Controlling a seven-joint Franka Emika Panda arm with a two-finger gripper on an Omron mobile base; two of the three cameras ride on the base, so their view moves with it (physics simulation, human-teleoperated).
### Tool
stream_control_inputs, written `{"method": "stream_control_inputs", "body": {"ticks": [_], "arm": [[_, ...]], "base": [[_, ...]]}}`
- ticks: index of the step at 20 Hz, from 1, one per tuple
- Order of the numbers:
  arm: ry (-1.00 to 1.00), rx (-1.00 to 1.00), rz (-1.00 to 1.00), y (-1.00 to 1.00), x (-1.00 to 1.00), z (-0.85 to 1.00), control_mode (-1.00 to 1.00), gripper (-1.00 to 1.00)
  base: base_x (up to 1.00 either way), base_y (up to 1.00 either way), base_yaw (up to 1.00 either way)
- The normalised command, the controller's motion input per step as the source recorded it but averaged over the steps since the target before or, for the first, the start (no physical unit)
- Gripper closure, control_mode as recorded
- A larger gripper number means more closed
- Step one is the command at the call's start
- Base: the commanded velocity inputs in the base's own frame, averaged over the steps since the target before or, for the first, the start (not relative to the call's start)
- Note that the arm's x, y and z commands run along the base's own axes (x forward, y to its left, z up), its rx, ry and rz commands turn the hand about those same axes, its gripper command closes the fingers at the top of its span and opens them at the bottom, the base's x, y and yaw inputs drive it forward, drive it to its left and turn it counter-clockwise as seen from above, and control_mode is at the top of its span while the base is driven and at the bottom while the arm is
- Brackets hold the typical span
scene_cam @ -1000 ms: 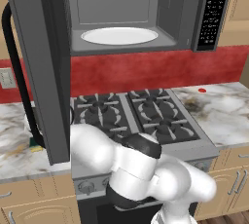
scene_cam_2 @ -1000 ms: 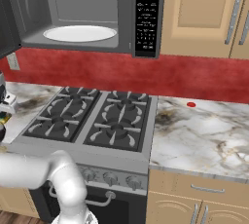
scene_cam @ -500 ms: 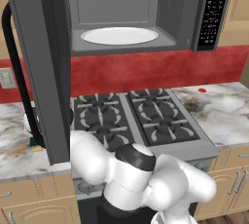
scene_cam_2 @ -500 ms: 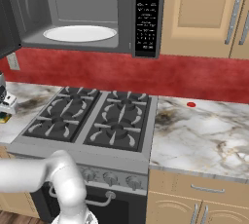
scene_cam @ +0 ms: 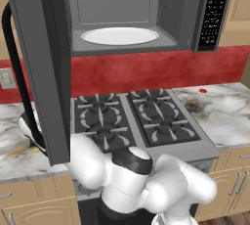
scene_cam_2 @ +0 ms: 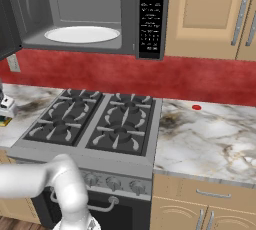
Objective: Place the sponge inside the microwave to prepare for sanitizing.
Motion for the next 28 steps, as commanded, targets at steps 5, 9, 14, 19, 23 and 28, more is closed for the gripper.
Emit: {"method": "stream_control_inputs", "body": {"ticks": [5, 9, 14, 19, 23, 28], "arm": [[0.00, -0.05, 0.02, 0.08, 0.05, 0.00, -1.00, -1.00], [0.00, -0.08, 0.00, 0.00, 0.22, -0.06, -1.00, -1.00], [0.00, -0.09, 0.00, 0.00, 0.20, -0.12, -1.00, -1.00], [0.00, -0.07, 0.00, 0.01, 0.16, -0.02, -1.00, -1.00], [0.01, -0.02, 0.00, 0.05, 0.10, 0.00, -1.00, -1.00], [0.06, 0.00, 0.00, 0.09, 0.07, -0.06, -1.00, -1.00]], "base": [[0.00, 0.00, 0.00], [0.00, 0.00, 0.00], [0.00, 0.00, 0.00], [0.00, 0.00, 0.00], [0.00, 0.00, 0.00], [0.00, 0.00, 0.00]]}}
